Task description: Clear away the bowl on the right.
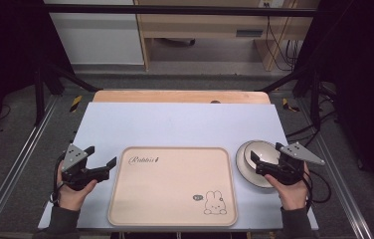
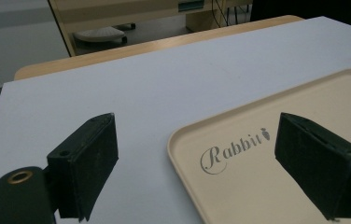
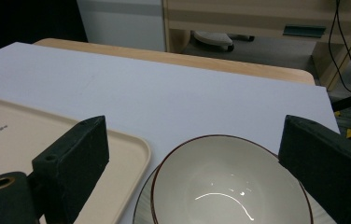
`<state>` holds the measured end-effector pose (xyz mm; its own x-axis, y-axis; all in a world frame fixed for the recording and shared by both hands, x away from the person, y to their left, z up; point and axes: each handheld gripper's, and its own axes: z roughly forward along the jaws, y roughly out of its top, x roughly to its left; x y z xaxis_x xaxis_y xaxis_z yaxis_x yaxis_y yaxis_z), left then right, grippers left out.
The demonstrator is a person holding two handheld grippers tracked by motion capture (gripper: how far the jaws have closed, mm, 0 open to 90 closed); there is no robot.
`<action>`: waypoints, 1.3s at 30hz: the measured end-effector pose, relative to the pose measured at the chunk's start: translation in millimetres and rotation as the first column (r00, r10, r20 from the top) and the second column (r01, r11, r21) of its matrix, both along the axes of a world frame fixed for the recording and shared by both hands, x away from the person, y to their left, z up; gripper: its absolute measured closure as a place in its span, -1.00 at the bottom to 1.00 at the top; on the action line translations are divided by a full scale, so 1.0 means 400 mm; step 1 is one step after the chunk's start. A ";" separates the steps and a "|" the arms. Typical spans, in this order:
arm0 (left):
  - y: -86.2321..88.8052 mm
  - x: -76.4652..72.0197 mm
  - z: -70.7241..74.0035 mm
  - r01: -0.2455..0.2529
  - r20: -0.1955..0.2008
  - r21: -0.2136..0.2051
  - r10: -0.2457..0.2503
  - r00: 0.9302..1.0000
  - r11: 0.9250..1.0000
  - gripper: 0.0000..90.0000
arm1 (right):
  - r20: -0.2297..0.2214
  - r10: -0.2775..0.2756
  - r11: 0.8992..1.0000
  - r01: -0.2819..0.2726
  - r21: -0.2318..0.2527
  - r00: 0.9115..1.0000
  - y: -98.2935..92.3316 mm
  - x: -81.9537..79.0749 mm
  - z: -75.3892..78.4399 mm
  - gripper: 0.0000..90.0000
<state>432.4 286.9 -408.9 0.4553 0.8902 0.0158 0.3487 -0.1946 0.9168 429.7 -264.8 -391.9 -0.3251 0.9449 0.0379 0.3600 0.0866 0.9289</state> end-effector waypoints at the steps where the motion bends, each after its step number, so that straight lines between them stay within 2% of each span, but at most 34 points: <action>1: 0.000 0.000 0.000 0.000 -0.001 0.001 0.000 1.000 1.000 -0.72 | 0.001 -0.006 1.000 0.006 -0.003 1.000 -0.003 0.001 0.001 -0.79; 9: -0.001 0.001 -0.001 0.000 -0.002 0.006 0.000 1.000 1.000 -0.71 | -0.011 -0.045 0.999 0.045 -0.009 0.999 -0.025 0.009 0.007 -0.76; 14: -0.002 0.001 -0.001 0.000 -0.002 0.009 0.000 1.000 1.000 -0.71 | -0.040 -0.070 0.997 0.069 -0.023 0.997 -0.035 0.020 0.003 -0.74; 23: -0.005 0.001 -0.001 0.001 0.000 0.013 -0.001 1.000 1.000 -0.70 | -0.069 -0.085 0.996 0.082 -0.036 0.994 -0.050 0.037 -0.011 -0.73; 32: -0.008 0.002 -0.003 0.001 -0.003 0.029 -0.001 1.000 1.000 -0.70 | -0.107 -0.114 0.993 0.110 -0.038 0.988 -0.070 0.053 -0.025 -0.73; 39: -0.008 0.003 -0.004 0.000 -0.002 0.026 0.000 1.000 1.000 -0.70 | -0.128 -0.132 0.990 0.125 -0.058 0.983 -0.075 0.065 -0.041 -0.73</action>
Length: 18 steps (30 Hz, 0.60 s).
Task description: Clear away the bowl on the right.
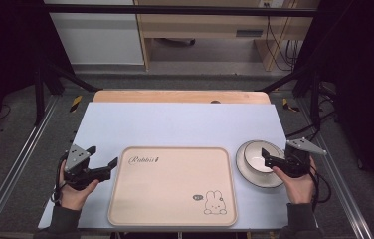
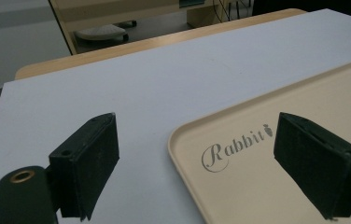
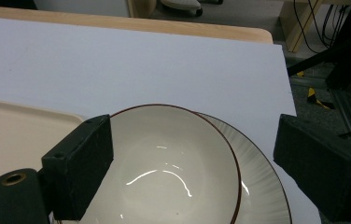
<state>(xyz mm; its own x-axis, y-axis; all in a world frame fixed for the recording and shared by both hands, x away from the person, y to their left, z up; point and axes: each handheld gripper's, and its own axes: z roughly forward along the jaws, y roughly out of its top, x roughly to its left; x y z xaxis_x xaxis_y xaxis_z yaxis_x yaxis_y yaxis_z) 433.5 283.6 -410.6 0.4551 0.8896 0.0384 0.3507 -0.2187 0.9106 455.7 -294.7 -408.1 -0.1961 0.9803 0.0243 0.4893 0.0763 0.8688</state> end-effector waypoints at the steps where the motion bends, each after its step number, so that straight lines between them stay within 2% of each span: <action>1: 0.000 0.000 0.000 0.000 0.000 0.000 0.000 1.000 1.000 -0.70 | -0.004 -0.002 1.000 0.002 0.004 1.000 0.000 0.001 0.000 -0.72; 11: 0.000 0.000 0.000 -0.001 0.001 0.000 0.001 1.000 1.000 -0.70 | -0.033 -0.026 1.000 0.025 -0.013 0.999 -0.006 0.022 -0.012 -0.69; 18: 0.002 0.000 0.001 0.000 -0.001 0.000 0.000 1.000 1.000 -0.70 | -0.070 -0.049 0.999 0.048 -0.016 0.996 -0.010 0.040 -0.026 -0.65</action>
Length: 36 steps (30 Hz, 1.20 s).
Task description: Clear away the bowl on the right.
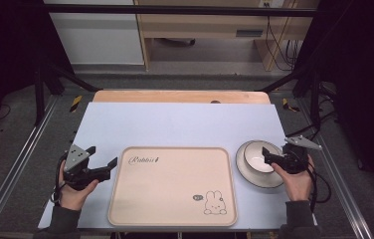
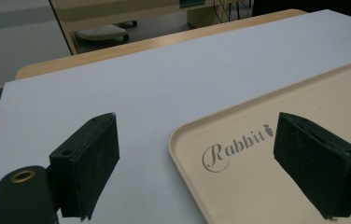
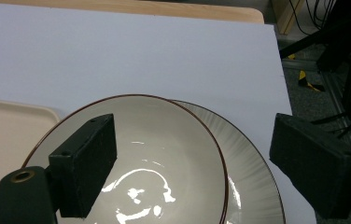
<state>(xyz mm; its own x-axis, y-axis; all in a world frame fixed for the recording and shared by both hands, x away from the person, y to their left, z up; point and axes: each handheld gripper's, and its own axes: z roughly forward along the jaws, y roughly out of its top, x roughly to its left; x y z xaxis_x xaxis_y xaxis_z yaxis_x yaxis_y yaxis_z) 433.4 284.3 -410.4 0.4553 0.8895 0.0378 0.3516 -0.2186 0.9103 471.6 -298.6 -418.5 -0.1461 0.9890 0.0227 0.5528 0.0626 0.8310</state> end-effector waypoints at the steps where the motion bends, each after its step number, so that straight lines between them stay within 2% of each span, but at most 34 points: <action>1: -0.001 0.000 0.000 -0.001 0.001 -0.003 0.001 1.000 1.000 -0.69 | -0.002 0.001 1.000 -0.001 -0.002 1.000 -0.001 0.002 -0.002 -0.64; 17: 0.001 0.001 -0.001 -0.002 0.000 -0.004 0.002 1.000 1.000 -0.69 | -0.071 -0.023 1.000 0.023 -0.010 0.997 -0.012 0.018 -0.027 -0.42; 22: 0.001 0.001 -0.001 -0.002 -0.001 -0.002 0.002 1.000 1.000 -0.69 | -0.082 -0.020 1.000 0.019 -0.010 0.996 -0.014 0.021 -0.031 -0.31; 36: 0.000 0.000 -0.001 -0.001 -0.001 0.000 0.001 1.000 1.000 -0.69 | -0.171 -0.018 1.000 0.016 -0.014 0.985 -0.015 0.032 -0.043 0.12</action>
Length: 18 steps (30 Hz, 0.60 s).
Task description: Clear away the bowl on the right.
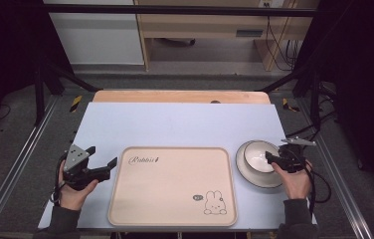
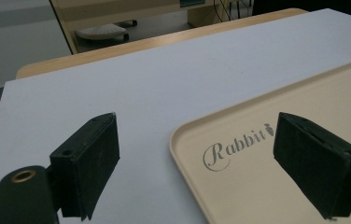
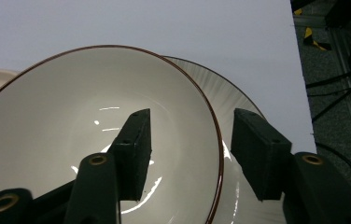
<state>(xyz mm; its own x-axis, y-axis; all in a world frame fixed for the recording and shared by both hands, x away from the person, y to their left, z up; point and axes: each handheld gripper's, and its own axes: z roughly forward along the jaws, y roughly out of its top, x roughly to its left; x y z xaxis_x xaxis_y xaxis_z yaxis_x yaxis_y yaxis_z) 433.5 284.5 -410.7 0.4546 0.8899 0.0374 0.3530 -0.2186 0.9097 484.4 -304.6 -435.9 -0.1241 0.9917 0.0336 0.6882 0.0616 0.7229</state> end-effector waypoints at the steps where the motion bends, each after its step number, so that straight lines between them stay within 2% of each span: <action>1: 0.000 0.000 0.000 0.000 0.000 0.001 0.000 1.000 1.000 -0.69 | -0.016 -0.001 1.000 0.001 0.004 1.000 0.000 0.001 -0.001 0.20; 18: -0.001 0.000 -0.001 0.003 -0.005 0.005 -0.003 1.000 1.000 -0.69 | -0.096 -0.018 1.000 0.019 0.007 0.995 -0.005 0.011 -0.010 0.63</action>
<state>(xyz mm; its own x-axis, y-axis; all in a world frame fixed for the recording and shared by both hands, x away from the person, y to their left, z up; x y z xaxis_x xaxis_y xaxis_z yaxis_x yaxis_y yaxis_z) 433.6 284.1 -411.0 0.4575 0.8883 0.0398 0.3569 -0.2244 0.9068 488.7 -306.6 -439.8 -0.1018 0.9934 0.0525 0.7552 0.0428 0.6541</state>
